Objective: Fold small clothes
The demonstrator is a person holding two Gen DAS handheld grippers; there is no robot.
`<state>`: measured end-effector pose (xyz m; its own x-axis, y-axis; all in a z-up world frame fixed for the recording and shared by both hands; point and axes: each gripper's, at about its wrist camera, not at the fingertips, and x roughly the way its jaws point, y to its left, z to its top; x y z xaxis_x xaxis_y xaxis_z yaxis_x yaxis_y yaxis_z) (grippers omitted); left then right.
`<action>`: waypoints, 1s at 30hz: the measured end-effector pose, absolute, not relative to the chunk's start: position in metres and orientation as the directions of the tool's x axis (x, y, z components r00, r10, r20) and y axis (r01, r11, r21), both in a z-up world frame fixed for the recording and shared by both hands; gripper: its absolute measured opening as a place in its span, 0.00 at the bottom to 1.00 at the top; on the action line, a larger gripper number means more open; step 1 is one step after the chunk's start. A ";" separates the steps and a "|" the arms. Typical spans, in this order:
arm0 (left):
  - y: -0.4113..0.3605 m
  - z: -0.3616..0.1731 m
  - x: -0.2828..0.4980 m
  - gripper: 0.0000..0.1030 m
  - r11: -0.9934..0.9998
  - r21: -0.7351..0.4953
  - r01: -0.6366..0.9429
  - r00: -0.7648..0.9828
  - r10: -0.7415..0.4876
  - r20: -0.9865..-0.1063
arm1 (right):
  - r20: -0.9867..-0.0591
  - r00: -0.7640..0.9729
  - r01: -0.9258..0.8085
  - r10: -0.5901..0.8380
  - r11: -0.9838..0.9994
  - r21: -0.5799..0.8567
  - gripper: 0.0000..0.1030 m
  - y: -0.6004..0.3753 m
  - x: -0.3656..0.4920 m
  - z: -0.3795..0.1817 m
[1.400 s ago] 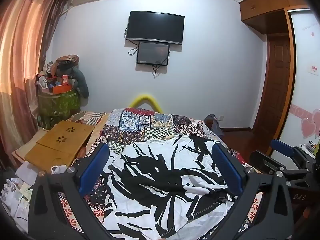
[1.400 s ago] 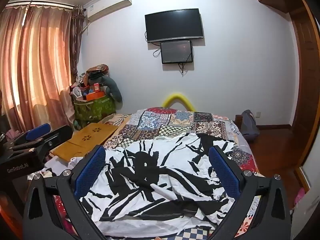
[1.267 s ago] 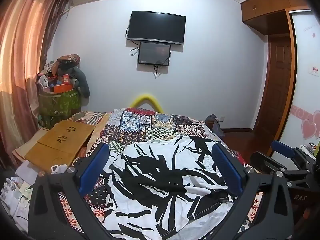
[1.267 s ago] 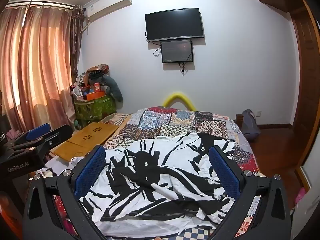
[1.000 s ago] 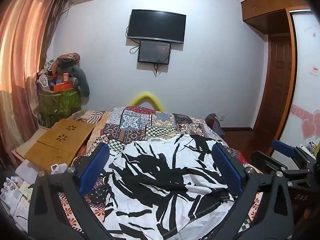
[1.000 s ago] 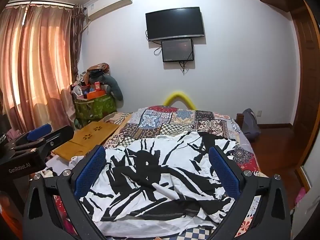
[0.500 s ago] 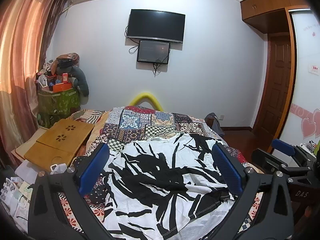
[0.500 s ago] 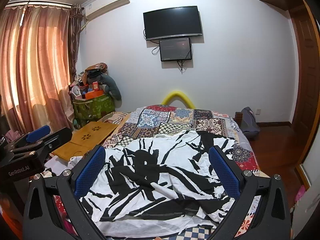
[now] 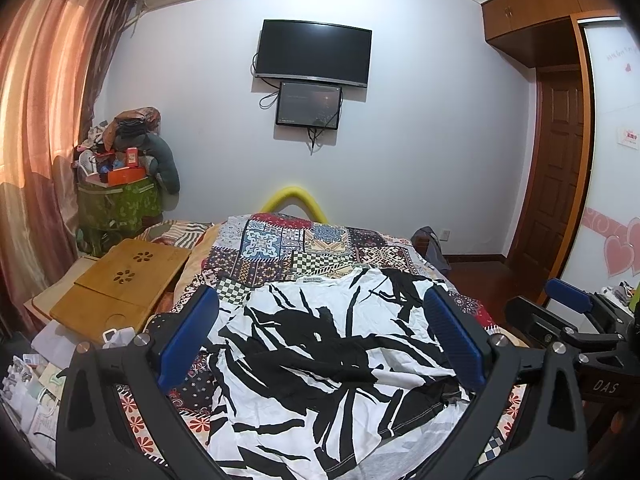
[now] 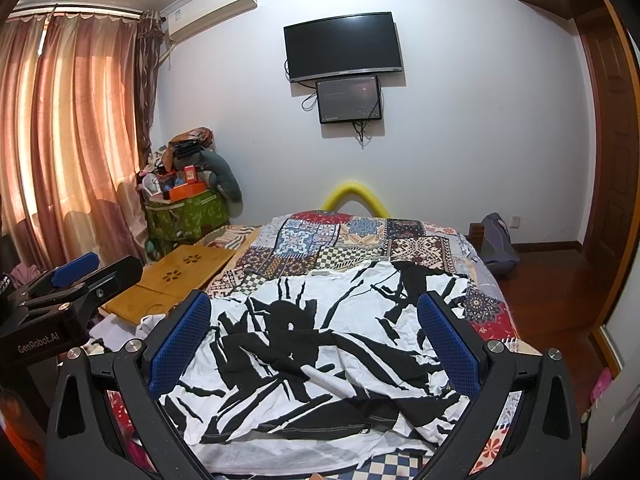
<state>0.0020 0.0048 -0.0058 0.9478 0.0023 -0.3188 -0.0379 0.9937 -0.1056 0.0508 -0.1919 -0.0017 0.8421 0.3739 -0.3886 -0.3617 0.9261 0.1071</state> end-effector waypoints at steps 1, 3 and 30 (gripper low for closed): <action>0.005 -0.006 0.002 1.00 0.994 -0.106 -0.039 0.948 0.003 -0.319 | -0.389 0.842 -0.361 0.374 0.926 0.109 1.00 -0.192 0.051 -0.001; 0.005 -0.006 0.002 1.00 0.994 -0.105 -0.040 0.948 0.005 -0.319 | -0.388 0.842 -0.361 0.374 0.926 0.107 1.00 -0.192 0.051 -0.002; 0.005 -0.008 0.003 1.00 0.994 -0.102 -0.040 0.946 0.005 -0.323 | -0.388 0.842 -0.362 0.376 0.926 0.110 1.00 -0.194 0.051 -0.002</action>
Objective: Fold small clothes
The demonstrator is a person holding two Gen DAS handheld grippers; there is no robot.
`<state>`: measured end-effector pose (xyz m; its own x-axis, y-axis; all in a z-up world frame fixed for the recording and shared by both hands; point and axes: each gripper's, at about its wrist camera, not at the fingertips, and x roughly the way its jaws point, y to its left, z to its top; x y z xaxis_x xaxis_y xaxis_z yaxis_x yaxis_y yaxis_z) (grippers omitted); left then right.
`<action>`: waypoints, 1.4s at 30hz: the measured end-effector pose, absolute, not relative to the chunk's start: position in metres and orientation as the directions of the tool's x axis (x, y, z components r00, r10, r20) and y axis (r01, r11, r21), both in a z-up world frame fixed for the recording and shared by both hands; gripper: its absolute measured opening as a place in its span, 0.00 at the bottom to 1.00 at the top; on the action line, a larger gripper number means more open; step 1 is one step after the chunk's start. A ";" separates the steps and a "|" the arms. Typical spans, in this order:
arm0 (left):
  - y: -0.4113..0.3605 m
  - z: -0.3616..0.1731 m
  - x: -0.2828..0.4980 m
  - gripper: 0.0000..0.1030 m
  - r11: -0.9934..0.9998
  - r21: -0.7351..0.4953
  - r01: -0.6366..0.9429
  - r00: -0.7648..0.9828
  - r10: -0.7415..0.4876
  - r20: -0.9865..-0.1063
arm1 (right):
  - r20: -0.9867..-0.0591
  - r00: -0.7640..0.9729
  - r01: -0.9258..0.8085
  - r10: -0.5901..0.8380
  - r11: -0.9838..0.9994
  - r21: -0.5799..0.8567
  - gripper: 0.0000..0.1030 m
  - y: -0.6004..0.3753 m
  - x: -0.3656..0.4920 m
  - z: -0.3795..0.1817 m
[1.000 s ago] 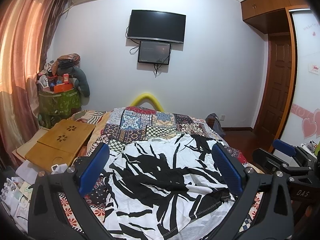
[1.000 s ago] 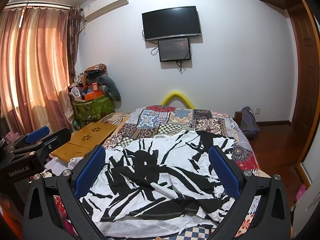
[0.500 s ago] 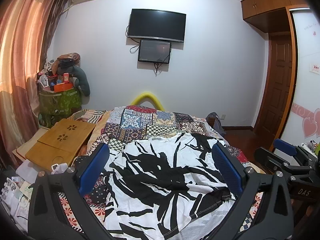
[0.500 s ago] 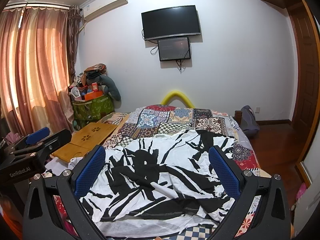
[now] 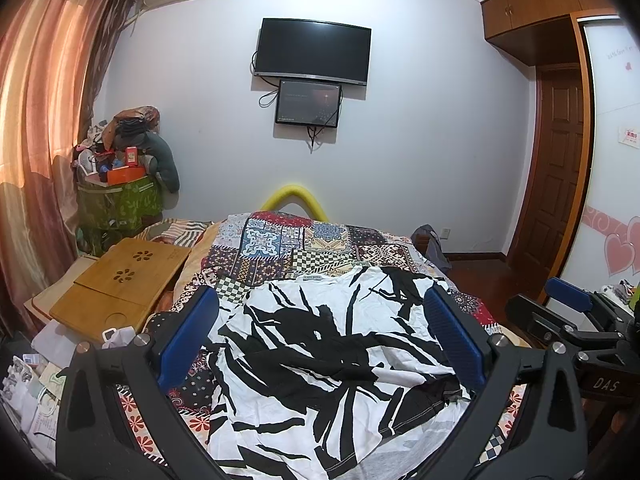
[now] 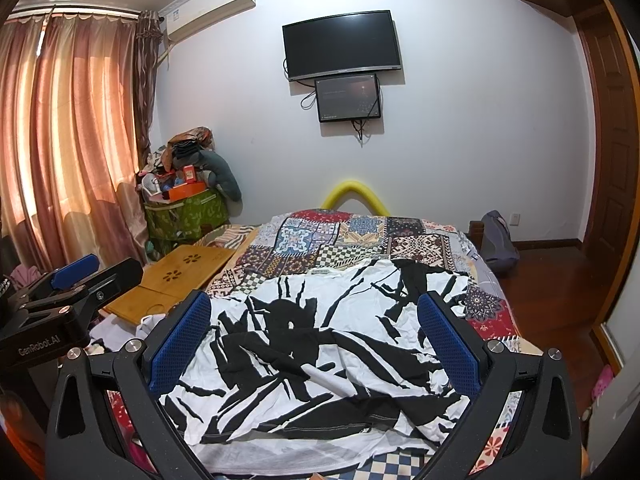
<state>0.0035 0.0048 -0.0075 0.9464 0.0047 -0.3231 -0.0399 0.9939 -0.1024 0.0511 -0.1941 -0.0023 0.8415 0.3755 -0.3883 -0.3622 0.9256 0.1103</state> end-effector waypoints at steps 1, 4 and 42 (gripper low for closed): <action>0.004 -0.008 0.004 1.00 0.994 -0.102 -0.040 0.946 0.005 -0.323 | -0.388 0.842 -0.361 0.375 0.926 0.110 1.00 -0.194 0.051 -0.002; 0.003 -0.009 0.004 1.00 0.994 -0.101 -0.040 0.946 0.005 -0.324 | -0.389 0.841 -0.362 0.375 0.926 0.110 1.00 -0.194 0.052 -0.002; 0.180 -0.095 0.207 1.00 0.953 -0.040 -0.301 0.760 0.215 -0.614 | -0.603 0.668 -0.474 0.437 0.874 0.108 0.79 -0.133 0.253 -0.057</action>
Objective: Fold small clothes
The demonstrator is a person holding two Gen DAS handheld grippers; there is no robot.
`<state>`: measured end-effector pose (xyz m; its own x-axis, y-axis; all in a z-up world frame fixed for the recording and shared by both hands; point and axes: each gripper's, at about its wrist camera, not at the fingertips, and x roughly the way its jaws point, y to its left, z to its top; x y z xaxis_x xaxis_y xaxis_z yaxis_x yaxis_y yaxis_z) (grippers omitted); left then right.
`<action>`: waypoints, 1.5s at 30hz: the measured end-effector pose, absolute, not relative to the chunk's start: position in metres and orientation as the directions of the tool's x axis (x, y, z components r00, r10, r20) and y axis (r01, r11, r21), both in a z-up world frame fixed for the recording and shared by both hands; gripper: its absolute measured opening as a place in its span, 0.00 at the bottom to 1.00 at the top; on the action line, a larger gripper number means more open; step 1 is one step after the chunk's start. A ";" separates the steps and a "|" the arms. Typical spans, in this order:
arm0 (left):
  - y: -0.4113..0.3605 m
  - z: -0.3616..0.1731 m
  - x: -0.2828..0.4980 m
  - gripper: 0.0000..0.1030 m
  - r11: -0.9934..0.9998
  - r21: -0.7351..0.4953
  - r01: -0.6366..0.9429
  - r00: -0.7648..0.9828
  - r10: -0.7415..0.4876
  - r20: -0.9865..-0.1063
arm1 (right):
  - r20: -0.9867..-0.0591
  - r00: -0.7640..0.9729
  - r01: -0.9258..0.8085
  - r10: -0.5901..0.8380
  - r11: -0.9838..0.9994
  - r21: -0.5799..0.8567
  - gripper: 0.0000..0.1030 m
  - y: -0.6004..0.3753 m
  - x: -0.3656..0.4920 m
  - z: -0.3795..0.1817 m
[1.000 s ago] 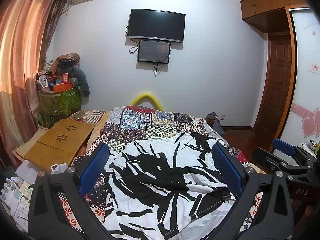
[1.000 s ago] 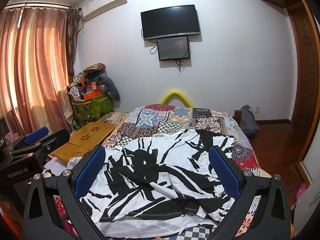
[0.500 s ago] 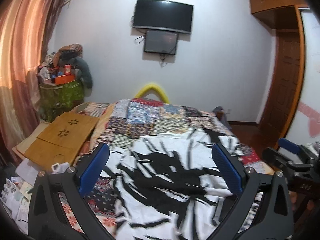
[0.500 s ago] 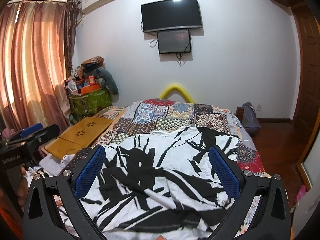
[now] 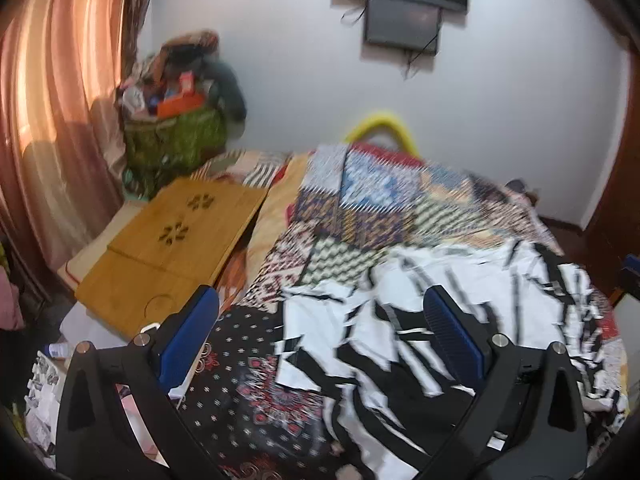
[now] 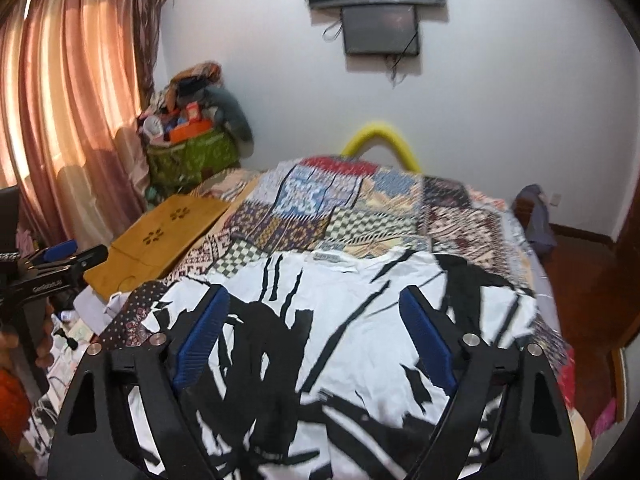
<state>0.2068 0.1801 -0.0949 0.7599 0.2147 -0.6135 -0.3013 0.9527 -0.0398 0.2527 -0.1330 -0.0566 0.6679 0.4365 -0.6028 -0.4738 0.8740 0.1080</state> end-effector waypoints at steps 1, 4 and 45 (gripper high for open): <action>0.187 -0.102 0.214 1.00 0.952 -0.036 -0.305 0.741 0.214 -0.636 | -0.615 0.653 -0.483 0.442 0.868 0.111 0.77 -0.130 0.261 -0.060; 0.205 -0.129 0.237 1.00 0.942 -0.013 -0.335 0.674 0.230 -0.702 | -0.655 0.611 -0.507 0.445 0.855 0.108 0.73 -0.120 0.287 -0.073; 0.248 -0.216 0.238 0.50 0.959 -0.102 -0.265 0.493 0.044 -0.869 | -0.883 0.334 -0.649 0.330 0.760 0.038 0.61 -0.013 0.347 -0.178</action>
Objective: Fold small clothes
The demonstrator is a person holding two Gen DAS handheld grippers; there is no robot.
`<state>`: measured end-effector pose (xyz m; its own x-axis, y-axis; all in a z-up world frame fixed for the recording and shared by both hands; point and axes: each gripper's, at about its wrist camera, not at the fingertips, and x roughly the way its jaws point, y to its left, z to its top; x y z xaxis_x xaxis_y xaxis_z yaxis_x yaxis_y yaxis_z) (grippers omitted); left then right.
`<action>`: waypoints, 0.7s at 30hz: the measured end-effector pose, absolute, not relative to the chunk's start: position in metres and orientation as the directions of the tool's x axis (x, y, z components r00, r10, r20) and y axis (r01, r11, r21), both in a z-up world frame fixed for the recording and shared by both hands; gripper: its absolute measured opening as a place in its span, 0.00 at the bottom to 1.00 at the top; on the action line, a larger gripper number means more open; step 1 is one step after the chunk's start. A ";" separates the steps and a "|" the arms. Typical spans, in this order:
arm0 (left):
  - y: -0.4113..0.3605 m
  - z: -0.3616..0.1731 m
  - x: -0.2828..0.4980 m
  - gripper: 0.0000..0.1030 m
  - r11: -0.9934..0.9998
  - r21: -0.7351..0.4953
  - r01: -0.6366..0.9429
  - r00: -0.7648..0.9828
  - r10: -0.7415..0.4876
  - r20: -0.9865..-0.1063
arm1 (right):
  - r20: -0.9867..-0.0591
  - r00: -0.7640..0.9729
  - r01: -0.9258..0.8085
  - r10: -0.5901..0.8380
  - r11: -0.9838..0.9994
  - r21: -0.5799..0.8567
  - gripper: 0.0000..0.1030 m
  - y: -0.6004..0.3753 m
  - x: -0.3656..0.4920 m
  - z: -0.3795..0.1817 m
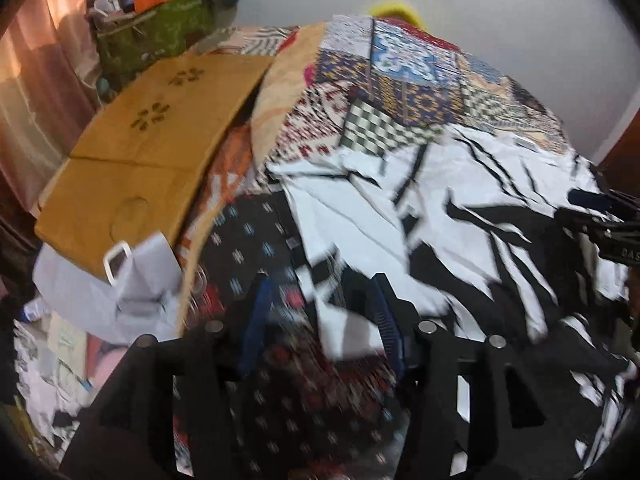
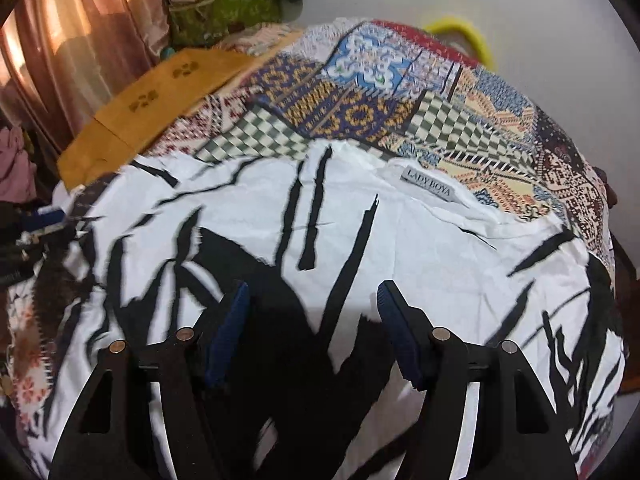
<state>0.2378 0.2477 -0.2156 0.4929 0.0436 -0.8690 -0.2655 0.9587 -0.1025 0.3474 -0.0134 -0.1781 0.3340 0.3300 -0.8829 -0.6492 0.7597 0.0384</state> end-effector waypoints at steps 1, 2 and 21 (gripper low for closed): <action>0.245 -0.217 0.233 0.50 0.956 -0.130 -0.265 0.486 0.015 -0.874 | -0.881 0.333 -0.651 0.336 0.758 0.043 0.61 -0.015 0.342 -0.175; 0.243 -0.218 0.230 0.50 0.952 -0.152 -0.267 0.480 -0.006 -0.877 | -0.880 0.330 -0.654 0.343 0.755 0.048 0.61 -0.016 0.337 -0.174; 0.241 -0.261 0.257 0.50 0.740 -0.545 -0.393 0.505 -0.321 -0.801 | -0.906 0.239 -0.697 0.350 0.711 0.091 0.63 -0.042 0.297 -0.216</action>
<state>0.2571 0.2412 -0.2614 0.5053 -0.3210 -0.8010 -0.3934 0.7405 -0.5449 0.2968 -0.0420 -0.2162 0.2388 0.3505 -0.9056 -0.6971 0.7112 0.0914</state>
